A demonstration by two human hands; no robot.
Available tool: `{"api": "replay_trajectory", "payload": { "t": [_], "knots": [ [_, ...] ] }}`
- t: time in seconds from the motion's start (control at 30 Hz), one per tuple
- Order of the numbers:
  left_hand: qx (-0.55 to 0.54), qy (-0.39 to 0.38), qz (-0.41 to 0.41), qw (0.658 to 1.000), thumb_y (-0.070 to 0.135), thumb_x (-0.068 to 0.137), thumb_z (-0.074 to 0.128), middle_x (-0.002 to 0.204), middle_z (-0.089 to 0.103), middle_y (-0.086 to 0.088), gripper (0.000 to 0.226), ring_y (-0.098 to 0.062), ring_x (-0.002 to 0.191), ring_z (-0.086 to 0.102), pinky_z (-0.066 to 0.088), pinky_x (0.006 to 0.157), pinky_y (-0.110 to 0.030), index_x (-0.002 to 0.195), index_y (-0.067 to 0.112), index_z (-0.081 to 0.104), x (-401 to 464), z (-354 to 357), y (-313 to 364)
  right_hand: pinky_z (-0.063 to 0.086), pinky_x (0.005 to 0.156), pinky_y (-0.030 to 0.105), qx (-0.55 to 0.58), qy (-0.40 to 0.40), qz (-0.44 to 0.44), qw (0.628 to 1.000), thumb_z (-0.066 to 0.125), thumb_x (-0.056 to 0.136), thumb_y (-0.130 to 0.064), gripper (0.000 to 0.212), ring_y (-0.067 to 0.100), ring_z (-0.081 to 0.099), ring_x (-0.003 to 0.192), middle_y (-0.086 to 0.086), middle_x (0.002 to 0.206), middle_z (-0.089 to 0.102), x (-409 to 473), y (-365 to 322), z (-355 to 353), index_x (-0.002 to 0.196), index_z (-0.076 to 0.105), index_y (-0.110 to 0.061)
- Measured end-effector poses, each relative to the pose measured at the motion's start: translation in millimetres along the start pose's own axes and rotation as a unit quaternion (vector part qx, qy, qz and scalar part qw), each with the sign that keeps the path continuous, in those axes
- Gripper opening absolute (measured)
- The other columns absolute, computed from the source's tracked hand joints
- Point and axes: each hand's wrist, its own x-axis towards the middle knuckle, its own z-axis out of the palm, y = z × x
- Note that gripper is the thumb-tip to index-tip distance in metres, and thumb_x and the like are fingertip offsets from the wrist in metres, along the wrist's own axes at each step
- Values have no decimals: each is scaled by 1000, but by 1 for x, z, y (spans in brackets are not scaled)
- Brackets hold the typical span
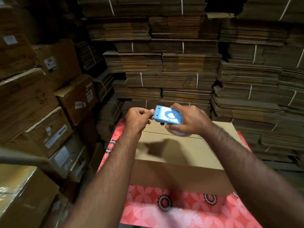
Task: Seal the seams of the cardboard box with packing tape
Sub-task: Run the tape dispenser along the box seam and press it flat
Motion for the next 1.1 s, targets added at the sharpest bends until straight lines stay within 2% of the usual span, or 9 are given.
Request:
{"api": "replay_trajectory", "payload": {
  "t": [0.13,0.23,0.33,0.53,0.67,0.73,0.87,1.0,1.1],
  "knots": [
    [39,52,29,998,27,89,72,72,73,-2,19,-9,53,59,37,41,-17,76,14,75,-6,15,6,55,76,38,19,3,-34,999,66,77,-71,71,20,63,93,-5,108,68,5,15,-2,131,48,-29],
    [68,87,46,993,29,88,72,67,73,-3,24,-10,51,58,36,41,-17,69,16,73,-9,24,9,51,72,36,36,34,-63,997,62,72,-73,70,23,64,90,-7,101,69,4,30,-1,127,52,-31],
    [77,127,26,989,31,86,73,67,73,-2,25,-11,52,57,42,49,-19,67,15,74,-11,26,5,45,67,33,20,30,-76,996,57,69,-74,70,23,64,88,-9,99,69,-3,52,-1,126,52,-34],
    [88,135,-27,987,30,87,74,79,75,-1,21,-12,55,58,43,49,-22,74,14,75,-18,28,-3,38,69,32,15,-16,-86,996,65,74,-67,67,21,62,96,-9,107,67,-6,58,6,131,50,-34],
    [86,121,-59,987,32,85,76,79,75,-3,21,-14,58,58,47,56,-28,80,12,74,-18,14,0,43,70,32,9,-34,-93,995,65,74,-66,67,18,60,94,-9,109,66,4,49,13,131,50,-34],
    [85,136,-66,985,33,81,80,73,73,-5,23,-16,56,56,45,55,-28,73,12,74,-13,7,0,48,72,33,17,-35,-99,994,62,73,-70,70,18,61,94,-8,108,67,11,44,19,131,50,-34],
    [84,209,-89,970,35,75,85,68,73,-9,28,-22,63,64,53,57,-30,62,13,73,3,-16,-11,41,70,33,24,-30,-115,993,60,73,-73,70,22,61,95,-8,104,67,20,42,25,130,52,-34],
    [110,169,-105,974,37,79,82,77,74,-6,28,-18,67,59,45,66,-30,62,17,73,19,-37,-29,43,66,30,-9,-75,-114,991,63,78,-69,66,15,56,87,-7,104,66,28,45,29,133,52,-34],
    [104,177,-91,974,39,79,82,77,74,-3,27,-18,68,59,46,67,-32,61,21,72,32,-46,-39,50,69,32,5,-73,-114,991,64,76,-70,68,14,58,88,-8,104,66,39,33,24,132,53,-34]
  ]
}}
